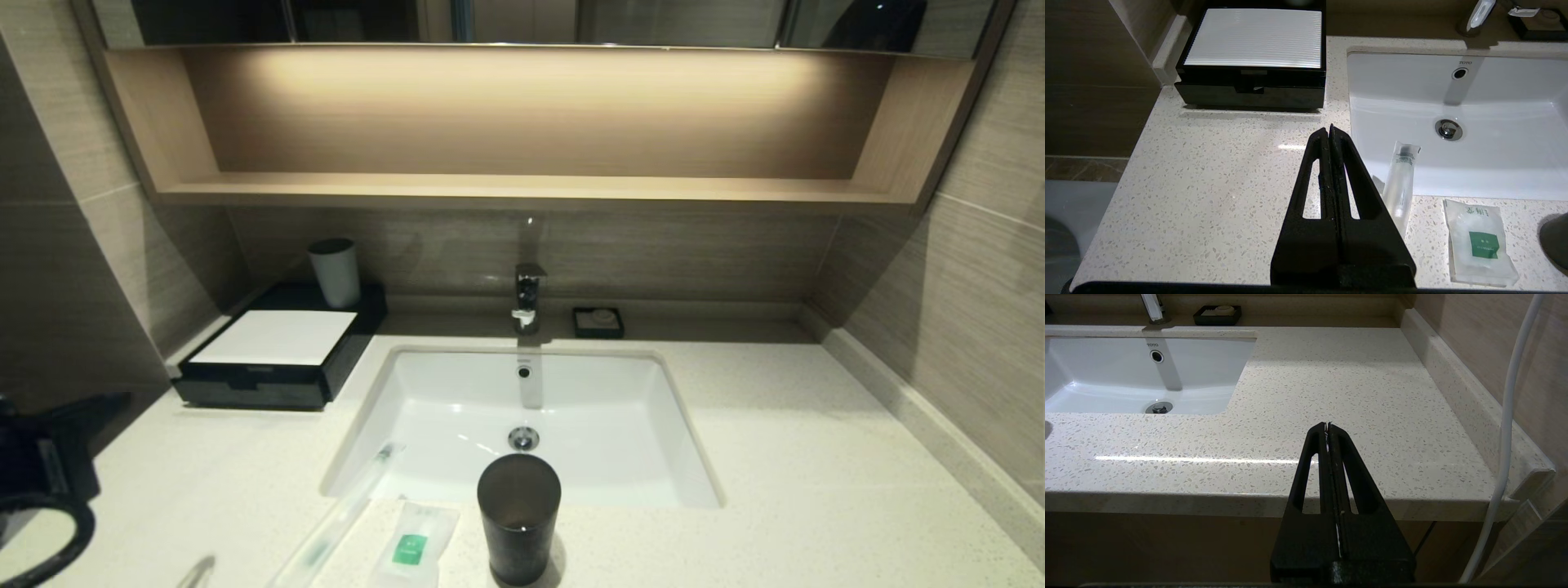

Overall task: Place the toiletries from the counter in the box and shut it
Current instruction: Open the drawer

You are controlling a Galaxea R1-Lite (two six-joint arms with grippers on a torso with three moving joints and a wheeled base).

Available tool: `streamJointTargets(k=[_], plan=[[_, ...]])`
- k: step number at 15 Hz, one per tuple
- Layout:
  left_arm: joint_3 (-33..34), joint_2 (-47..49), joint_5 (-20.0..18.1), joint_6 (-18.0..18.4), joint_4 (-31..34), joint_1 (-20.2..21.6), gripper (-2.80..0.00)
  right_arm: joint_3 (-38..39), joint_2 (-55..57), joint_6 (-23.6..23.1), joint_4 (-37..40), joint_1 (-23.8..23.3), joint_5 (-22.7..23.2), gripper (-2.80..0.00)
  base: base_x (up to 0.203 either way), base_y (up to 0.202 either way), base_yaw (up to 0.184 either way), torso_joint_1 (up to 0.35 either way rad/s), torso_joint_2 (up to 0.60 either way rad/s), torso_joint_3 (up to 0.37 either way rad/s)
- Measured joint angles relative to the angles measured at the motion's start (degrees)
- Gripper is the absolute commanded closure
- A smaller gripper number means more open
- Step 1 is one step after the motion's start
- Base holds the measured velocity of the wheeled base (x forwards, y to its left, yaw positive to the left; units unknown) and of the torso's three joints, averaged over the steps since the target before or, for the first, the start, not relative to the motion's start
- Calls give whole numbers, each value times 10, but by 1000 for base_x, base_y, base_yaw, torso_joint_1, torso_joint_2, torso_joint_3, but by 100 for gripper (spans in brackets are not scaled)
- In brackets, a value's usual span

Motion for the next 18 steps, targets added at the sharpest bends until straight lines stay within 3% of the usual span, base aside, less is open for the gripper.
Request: streamJointTargets(k=[7, 18], plan=[[-13, 129, 16, 0, -88, 0, 0, 0, 0, 0, 0, 0, 0, 0, 0, 0, 0, 0, 0, 0], [-56, 225, 51, -8, -92, 0, 0, 0, 0, 0, 0, 0, 0, 0, 0, 0, 0, 0, 0, 0]])
